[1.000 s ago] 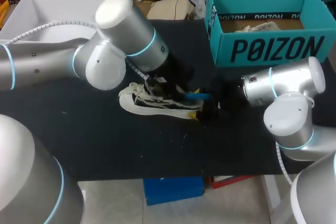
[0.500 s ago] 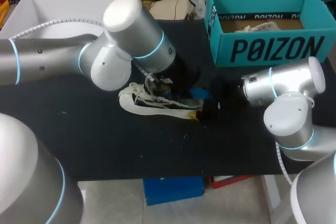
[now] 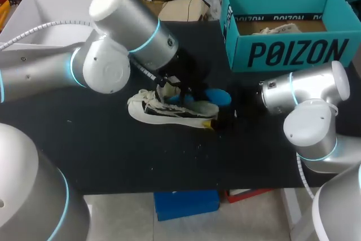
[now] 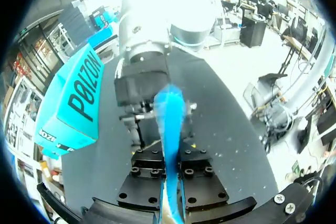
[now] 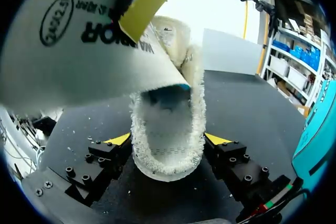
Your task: Take the shoe out of the shoebox, open the shoe tongue, remove and reinsert the insole, then place the shoe into the shoebox
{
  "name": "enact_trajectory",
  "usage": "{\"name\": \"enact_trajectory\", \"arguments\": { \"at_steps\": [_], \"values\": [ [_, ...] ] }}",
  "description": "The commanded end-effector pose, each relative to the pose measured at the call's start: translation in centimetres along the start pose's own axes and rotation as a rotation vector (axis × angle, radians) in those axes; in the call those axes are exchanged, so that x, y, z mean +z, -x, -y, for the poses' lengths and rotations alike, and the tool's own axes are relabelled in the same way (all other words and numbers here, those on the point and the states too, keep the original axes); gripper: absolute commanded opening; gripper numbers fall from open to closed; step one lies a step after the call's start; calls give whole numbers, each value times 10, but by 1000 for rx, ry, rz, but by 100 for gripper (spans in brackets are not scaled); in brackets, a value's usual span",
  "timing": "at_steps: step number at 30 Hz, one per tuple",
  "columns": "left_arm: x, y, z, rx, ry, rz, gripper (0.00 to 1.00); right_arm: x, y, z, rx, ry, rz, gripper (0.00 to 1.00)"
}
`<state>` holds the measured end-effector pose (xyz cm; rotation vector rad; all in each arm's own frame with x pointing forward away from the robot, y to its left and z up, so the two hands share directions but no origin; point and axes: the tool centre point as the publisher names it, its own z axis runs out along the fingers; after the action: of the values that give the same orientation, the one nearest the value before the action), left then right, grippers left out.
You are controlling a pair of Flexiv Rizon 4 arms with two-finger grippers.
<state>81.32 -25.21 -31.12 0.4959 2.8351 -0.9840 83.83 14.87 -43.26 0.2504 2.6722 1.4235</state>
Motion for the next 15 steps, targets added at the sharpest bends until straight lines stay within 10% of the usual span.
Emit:
{"name": "enact_trajectory", "arguments": {
  "at_steps": [1,15],
  "values": [
    [-38,-5,18,-28,-156,-4,0,3,0,2,1,0,1,0],
    [-82,13,137,-27,-460,-39,0,3,0,2,1,0,1,0]
  ]
}}
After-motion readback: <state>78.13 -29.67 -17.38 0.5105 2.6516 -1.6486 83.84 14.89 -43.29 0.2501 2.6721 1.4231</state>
